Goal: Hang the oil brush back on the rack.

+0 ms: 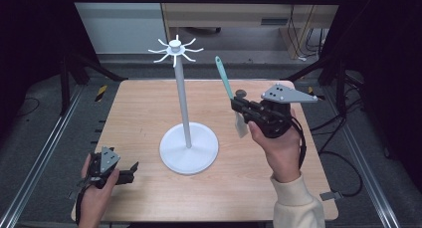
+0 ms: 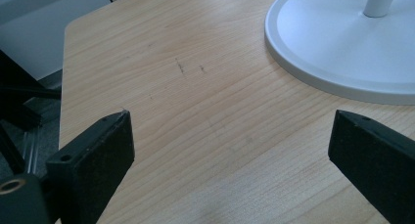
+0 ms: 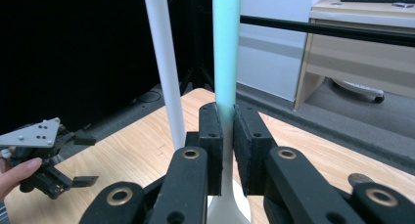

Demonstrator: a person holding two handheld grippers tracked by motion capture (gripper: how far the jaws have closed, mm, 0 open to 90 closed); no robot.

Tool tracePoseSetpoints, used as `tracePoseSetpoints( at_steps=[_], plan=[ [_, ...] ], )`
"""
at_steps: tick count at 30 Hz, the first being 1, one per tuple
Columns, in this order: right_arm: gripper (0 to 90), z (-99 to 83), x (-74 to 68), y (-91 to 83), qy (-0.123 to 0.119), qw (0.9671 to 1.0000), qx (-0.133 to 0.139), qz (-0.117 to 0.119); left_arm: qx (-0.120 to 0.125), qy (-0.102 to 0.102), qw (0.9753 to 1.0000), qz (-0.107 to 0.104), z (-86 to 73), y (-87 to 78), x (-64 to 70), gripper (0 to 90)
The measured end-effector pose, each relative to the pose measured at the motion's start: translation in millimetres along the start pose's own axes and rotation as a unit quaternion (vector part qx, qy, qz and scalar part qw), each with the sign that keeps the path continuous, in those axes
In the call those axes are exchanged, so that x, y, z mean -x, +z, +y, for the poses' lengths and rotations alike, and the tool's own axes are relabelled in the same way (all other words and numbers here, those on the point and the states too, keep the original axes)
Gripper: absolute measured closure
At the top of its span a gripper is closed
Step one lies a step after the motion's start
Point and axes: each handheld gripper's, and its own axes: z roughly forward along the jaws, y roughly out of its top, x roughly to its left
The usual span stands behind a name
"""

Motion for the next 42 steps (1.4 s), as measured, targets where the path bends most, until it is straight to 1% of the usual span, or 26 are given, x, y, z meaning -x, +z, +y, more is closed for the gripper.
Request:
tracePoseSetpoints(
  at_steps=[5, 9, 12, 19, 22, 26, 34, 36, 38, 42],
  plan=[
    [82.7, 1.7, -2.9, 0.0, -0.003, 1.0000, 0.003, 0.004, -0.002, 0.000, 1.0000, 0.000, -0.1, 0.3, 0.1, 2.8],
    [82.7, 5.7, -8.3, -2.5, -0.011, 0.9999, 0.009, 0.009, -0.003, 0.001, 1.0000, -0.001, -0.2, 0.7, 0.4, 2.8],
    [82.7, 9.1, -13.3, -3.8, -0.013, 0.9997, 0.016, 0.014, -0.004, 0.002, 1.0000, -0.002, -0.2, 0.6, 0.7, 2.8],
    [82.7, 16.1, -28.4, -4.1, -0.034, 0.9988, 0.023, 0.026, -0.004, 0.004, 1.0000, -0.003, -0.1, 1.3, 1.6, 2.8],
    [82.7, 18.1, -32.1, -2.2, -0.040, 0.9985, 0.022, 0.029, -0.005, 0.003, 1.0000, -0.004, -0.3, 1.4, 1.5, 2.7],
    [82.6, 18.5, -33.3, 1.8, -0.042, 0.9986, 0.018, 0.026, -0.006, 0.004, 1.0000, -0.004, -0.3, 1.4, 1.8, 2.8],
    [82.6, 19.4, -33.4, 3.9, -0.042, 0.9986, 0.012, 0.029, -0.006, 0.002, 1.0000, -0.005, -0.5, 1.1, 1.5, 2.8],
    [82.6, 19.3, -34.8, 5.2, -0.045, 0.9984, 0.010, 0.034, -0.005, 0.002, 1.0000, -0.004, -0.4, 1.1, 1.9, 2.7],
    [82.6, 19.0, -36.0, 7.3, -0.045, 0.9985, 0.006, 0.031, -0.006, 0.003, 1.0000, -0.004, -0.4, 1.2, 2.3, 2.8],
    [82.6, 18.6, -37.0, 11.1, -0.044, 0.9985, 0.001, 0.033, -0.006, 0.003, 1.0000, -0.005, -0.5, 1.4, 2.4, 2.7]
  ],
)
